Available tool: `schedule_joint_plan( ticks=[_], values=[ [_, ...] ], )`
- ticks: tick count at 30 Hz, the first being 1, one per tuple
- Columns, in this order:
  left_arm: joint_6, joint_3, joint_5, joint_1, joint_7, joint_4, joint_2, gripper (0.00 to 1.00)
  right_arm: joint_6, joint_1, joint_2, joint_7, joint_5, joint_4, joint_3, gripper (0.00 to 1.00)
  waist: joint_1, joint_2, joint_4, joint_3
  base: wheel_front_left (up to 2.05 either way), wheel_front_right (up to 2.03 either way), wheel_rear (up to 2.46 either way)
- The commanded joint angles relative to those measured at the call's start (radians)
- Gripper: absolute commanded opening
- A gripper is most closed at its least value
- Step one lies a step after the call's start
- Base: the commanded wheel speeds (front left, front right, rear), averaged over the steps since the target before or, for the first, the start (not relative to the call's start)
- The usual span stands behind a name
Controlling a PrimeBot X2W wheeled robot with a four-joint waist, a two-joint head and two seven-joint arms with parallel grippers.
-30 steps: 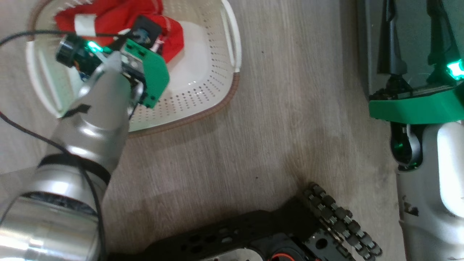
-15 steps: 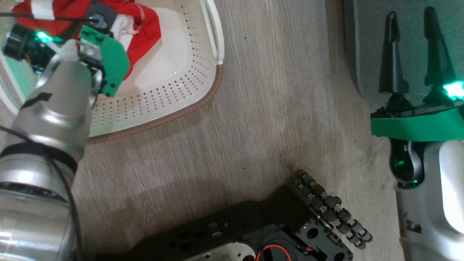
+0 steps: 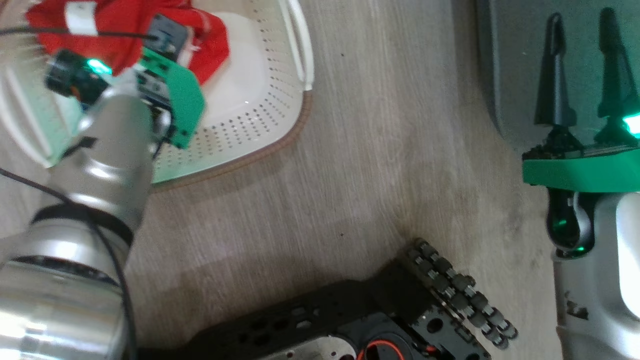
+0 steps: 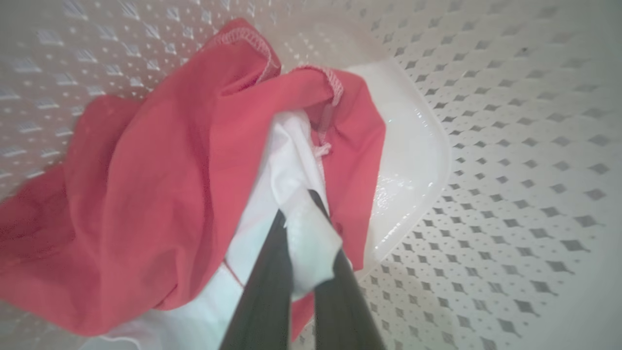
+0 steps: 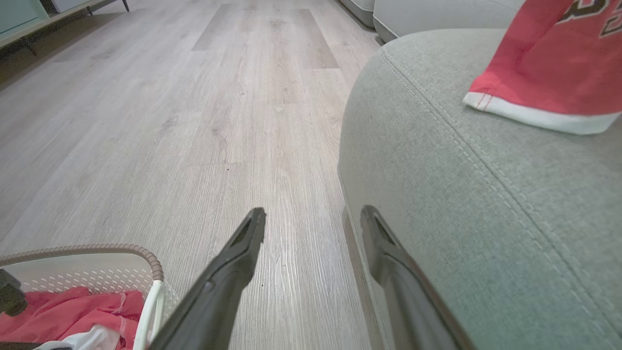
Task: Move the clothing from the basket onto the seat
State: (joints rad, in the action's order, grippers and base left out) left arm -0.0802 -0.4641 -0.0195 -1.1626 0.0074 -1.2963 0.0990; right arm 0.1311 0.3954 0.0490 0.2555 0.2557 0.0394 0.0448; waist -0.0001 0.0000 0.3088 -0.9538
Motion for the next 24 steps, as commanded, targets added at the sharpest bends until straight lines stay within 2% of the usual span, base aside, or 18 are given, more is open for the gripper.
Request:
schedule_joint_plan(
  ticks=[1, 5, 11, 18, 19, 24],
  values=[
    [-0.011, 0.007, -0.014, 0.033, -0.03, 0.015, -0.003, 0.0, 0.0, -0.05, 0.001, 0.006, -0.008, 0.02, 0.003, 1.0, 0.0001, 0.0, -0.036, 0.035, 0.0, 0.0, 0.0],
    [-0.033, 0.025, -0.075, 0.076, -0.118, 0.037, -0.037, 0.0, 0.0, -0.058, 0.001, 0.006, -0.048, 0.004, 0.029, 1.0, 0.0001, 0.0, -0.092, 0.127, 0.0, 0.0, 0.0],
    [-0.046, 0.052, -0.179, 0.168, -0.238, 0.096, -0.048, 0.0, 0.0, -0.086, 0.001, 0.006, -0.113, -0.042, 0.063, 1.0, 0.0001, 0.0, -0.177, 0.327, 0.0, 0.0, 0.0],
    [-0.032, 0.079, -0.241, 0.298, -0.268, 0.217, -0.045, 0.0, 0.0, -0.167, 0.001, 0.006, -0.166, -0.11, 0.094, 1.0, 0.0001, 0.0, -0.272, 0.574, 0.0, 0.0, 0.0],
    [-0.024, 0.092, -0.249, 0.343, -0.268, 0.275, -0.034, 0.0, 0.0, -0.198, 0.001, 0.006, -0.185, -0.127, 0.099, 1.0, 0.0001, 0.0, -0.295, 0.631, 0.0, 0.0, 0.0],
    [-0.011, 0.121, -0.267, 0.457, -0.269, 0.397, -0.002, 0.0, 0.0, -0.244, 0.001, 0.006, -0.219, -0.159, 0.089, 1.0, 0.0001, 0.0, -0.316, 0.728, 0.0, 0.0, 0.0]
  ],
)
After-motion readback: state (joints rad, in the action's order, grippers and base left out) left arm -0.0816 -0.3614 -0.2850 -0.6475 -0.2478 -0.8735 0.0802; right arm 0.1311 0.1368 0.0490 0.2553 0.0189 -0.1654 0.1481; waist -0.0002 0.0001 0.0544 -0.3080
